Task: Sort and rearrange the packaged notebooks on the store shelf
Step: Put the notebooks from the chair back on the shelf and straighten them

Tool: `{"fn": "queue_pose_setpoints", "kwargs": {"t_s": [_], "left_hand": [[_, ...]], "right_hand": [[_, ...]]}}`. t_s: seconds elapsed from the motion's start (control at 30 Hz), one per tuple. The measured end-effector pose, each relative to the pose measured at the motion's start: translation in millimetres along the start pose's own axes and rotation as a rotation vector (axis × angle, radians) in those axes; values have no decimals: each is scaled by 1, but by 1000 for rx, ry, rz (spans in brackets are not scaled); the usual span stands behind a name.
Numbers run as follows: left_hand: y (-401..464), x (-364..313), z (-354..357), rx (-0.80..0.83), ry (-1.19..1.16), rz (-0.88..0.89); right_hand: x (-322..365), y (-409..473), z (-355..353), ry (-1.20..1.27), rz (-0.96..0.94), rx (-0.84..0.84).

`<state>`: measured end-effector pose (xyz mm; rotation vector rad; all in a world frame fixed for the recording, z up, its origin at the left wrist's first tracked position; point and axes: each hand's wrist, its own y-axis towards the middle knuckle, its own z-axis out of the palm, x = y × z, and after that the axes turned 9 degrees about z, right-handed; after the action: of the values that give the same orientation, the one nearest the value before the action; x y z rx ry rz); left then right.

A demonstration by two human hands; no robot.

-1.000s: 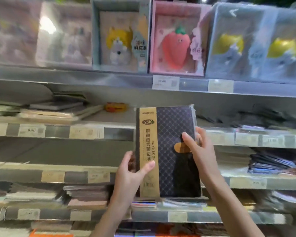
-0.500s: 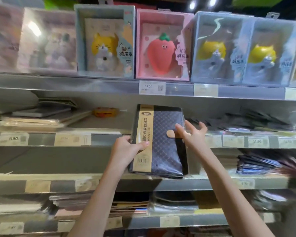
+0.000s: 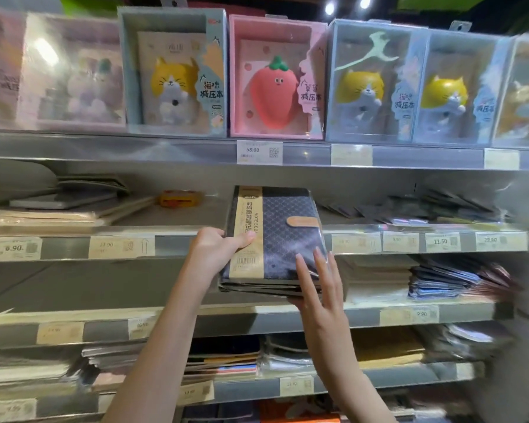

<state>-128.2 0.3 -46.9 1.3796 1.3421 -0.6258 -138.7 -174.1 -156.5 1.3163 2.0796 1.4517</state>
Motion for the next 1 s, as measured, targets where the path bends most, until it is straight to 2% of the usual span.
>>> {"fn": "queue_pose_setpoints", "kwargs": {"t_s": [0.1, 0.2, 0.27, 0.4, 0.53, 0.7, 0.87, 1.0], "left_hand": [[-7, -8, -10, -59, -118, 73], [-24, -18, -14, -5, -332, 152], [-39, -20, -3, -34, -375, 255], [-40, -17, 22, -179, -272, 455], [-8, -14, 24, -243, -108, 508], [32, 14, 27, -216, 96, 462], [57, 18, 23, -165, 243, 394], [75, 22, 25, -157, 513, 379]], "right_hand": [[1, 20, -4, 67, -48, -81], [-2, 45, -6, 131, -66, -163], [-4, 58, -3, 169, -45, -171], [-5, 76, 6, 239, -19, -159], [-16, 98, 23, 169, -22, -166], [-35, 108, 52, 66, -28, -120], [-43, 123, 75, 19, -34, -162], [-57, 134, 91, -71, -21, -235]]}}
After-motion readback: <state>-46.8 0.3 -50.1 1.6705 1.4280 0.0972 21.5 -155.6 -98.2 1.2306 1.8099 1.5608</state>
